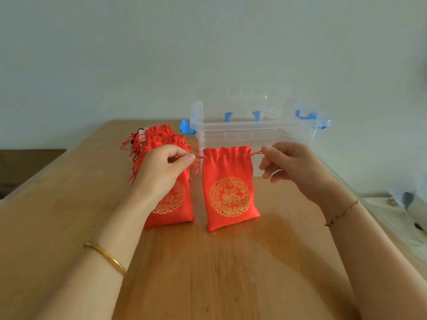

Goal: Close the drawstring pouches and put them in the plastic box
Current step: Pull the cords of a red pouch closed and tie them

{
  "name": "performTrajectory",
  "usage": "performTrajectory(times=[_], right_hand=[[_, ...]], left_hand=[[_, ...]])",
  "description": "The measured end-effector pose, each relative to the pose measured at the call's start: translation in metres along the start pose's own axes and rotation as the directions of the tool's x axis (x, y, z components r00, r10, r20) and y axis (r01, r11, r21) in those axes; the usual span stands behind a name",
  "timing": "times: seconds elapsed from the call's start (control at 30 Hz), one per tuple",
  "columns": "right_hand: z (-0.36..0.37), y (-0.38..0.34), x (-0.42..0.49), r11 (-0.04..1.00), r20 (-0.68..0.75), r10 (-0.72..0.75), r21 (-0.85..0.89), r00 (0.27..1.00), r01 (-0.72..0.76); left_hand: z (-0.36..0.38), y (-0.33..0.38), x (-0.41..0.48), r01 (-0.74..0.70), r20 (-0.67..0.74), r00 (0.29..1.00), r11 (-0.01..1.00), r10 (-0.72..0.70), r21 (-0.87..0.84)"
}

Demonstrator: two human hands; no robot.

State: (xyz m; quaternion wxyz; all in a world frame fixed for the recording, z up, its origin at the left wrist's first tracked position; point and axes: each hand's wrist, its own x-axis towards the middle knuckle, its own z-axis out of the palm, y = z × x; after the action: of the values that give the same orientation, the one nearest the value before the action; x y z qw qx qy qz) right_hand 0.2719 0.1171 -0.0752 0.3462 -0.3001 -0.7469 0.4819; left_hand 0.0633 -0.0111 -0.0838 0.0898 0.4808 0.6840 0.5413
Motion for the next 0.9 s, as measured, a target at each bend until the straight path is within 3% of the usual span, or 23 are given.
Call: performTrajectory(times=[0.13,0.27,0.43,0.5,0.67,0.77,0.9], right_hand=[[-0.007,-0.001,0.000,0.950,0.114,0.121,0.274,0.986,-0.148],[-0.008,0.003,0.001,0.875,0.179,0.235,0.388,0.955,-0.288],[-0.011,0.007,0.004,0.808,-0.002,0.415,0.460,0.910,-0.368],[-0.020,0.007,0.003,0.837,-0.123,0.463,0.388,0.878,-0.387],[-0.025,-0.003,-0.003,0.942,-0.246,0.329,0.149,0.912,-0.300],[-0.022,-0.021,-0.007,0.984,-0.185,0.170,0.089,0.968,-0.156],[-0.010,-0.058,-0.002,0.998,-0.106,-0.041,-0.047,0.994,0.036]], left_hand=[[-0.002,-0.002,0.000,0.124,0.019,0.992,0.984,-0.122,-0.127],[-0.005,-0.003,0.000,0.171,0.041,0.985,0.970,-0.166,-0.174],[-0.008,-0.004,0.004,0.199,-0.088,0.971,0.958,-0.221,-0.208],[-0.012,-0.006,0.009,0.233,-0.155,0.946,0.932,-0.283,-0.278],[-0.012,0.005,0.008,0.198,-0.118,0.945,0.820,-0.305,-0.537],[-0.014,0.026,0.011,0.139,0.074,0.989,0.669,-0.125,-0.730],[0.002,0.063,0.016,0.080,0.197,0.978,0.759,0.064,-0.646]])
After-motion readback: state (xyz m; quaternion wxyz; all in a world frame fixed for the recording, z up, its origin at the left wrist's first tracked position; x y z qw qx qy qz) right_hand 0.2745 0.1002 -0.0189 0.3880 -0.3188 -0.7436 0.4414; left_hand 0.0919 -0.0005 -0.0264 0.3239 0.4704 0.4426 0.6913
